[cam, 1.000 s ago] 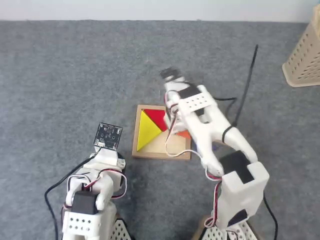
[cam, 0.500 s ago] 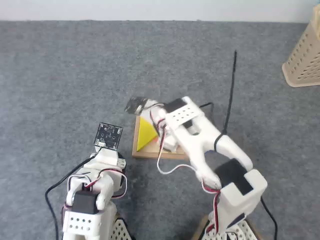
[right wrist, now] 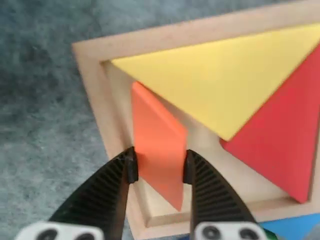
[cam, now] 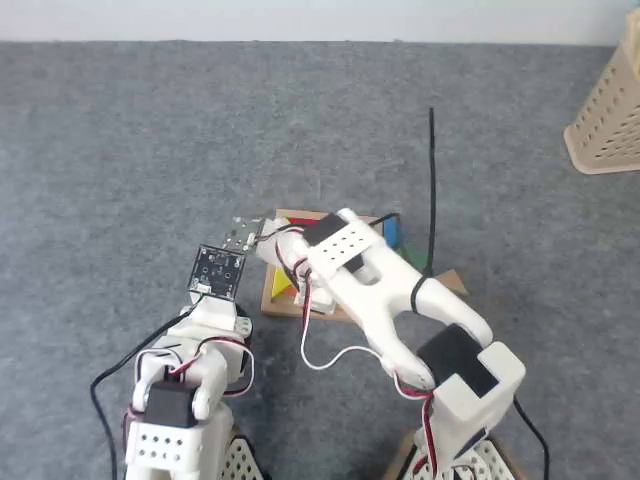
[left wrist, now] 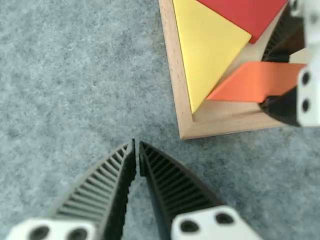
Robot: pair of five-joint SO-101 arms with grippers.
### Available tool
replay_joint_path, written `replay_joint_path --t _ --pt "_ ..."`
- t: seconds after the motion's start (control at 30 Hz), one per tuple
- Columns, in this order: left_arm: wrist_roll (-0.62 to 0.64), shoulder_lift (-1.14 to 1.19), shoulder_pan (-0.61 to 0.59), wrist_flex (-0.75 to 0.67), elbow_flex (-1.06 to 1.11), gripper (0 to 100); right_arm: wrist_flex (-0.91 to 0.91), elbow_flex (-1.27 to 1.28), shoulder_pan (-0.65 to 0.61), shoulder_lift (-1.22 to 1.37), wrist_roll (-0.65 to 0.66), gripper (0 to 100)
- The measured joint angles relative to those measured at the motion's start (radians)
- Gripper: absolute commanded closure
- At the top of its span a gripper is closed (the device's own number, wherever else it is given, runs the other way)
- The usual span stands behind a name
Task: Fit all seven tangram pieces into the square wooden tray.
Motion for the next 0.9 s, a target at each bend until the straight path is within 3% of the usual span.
replay_joint_path --t 0.27,0.47,0.67,0.9 --pt "0.000 0.000 -0.002 0.000 0.000 99 0.000 0.000 -0.008 -0.006 0.000 89.1" --pt "0.000 0.000 -0.003 0.000 0.000 99 0.031 0.000 -0.008 -0.006 0.000 77.5" --pt "0.000 0.000 -0.002 0.000 0.000 99 0.034 0.000 -0.008 -0.006 0.000 77.5" --pt "0.000 0.000 -0.002 0.000 0.000 99 0.035 0.000 0.020 -0.006 -0.043 95.5"
